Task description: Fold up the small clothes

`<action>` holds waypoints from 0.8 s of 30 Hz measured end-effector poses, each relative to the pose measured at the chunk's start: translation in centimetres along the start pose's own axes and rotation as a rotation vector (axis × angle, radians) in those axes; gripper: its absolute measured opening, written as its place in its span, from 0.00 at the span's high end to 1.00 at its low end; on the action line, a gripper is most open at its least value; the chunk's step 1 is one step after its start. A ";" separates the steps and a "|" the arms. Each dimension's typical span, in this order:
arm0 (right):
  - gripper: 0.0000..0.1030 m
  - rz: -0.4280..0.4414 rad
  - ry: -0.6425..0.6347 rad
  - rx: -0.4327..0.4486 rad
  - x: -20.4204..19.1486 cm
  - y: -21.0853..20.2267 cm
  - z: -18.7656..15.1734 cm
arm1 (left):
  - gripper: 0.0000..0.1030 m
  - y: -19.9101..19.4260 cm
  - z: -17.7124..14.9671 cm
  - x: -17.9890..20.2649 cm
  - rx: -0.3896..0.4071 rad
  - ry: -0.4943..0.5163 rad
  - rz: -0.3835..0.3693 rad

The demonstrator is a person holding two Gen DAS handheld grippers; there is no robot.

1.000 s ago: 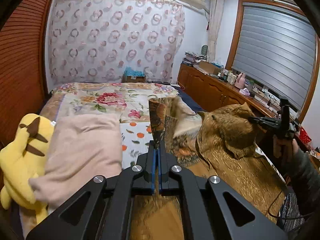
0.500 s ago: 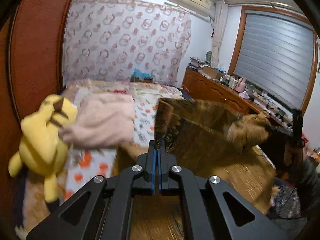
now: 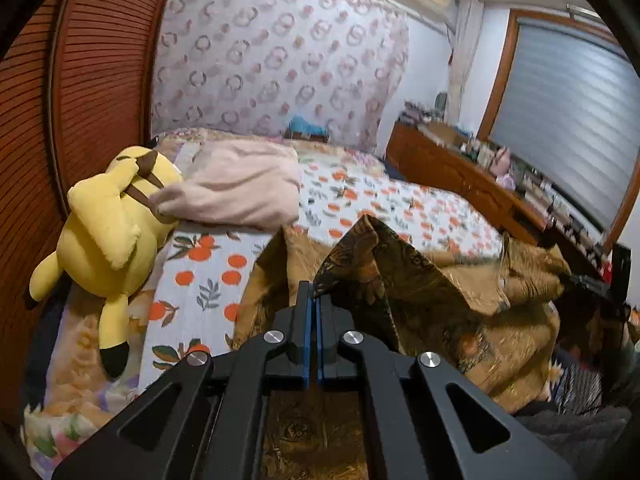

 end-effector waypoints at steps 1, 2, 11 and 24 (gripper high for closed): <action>0.96 -0.009 -0.009 0.004 -0.3 -0.8 0.1 | 0.97 -0.3 0.1 0.1 0.007 0.004 0.002; 0.96 -0.017 -0.021 0.004 -0.8 -1.3 0.1 | 0.97 -0.5 0.1 0.1 0.009 0.012 0.006; 0.81 0.003 -0.046 -0.079 -2.1 -0.7 -1.5 | 0.97 1.1 -2.0 -0.9 -0.067 0.023 0.066; 0.49 -0.108 0.039 0.025 2.9 0.4 3.1 | 0.29 -0.1 0.8 -1.2 0.012 0.071 0.106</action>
Point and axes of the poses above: each gripper's, at about its wrist camera, not at the fingertips, and y roughly the way its jaws point, x to its right, z to its top, the point moved 6 cm from there along y, roughly the way its jaws point, and after that the axes turned 15 degrees about -y, right-handed, at the moved point
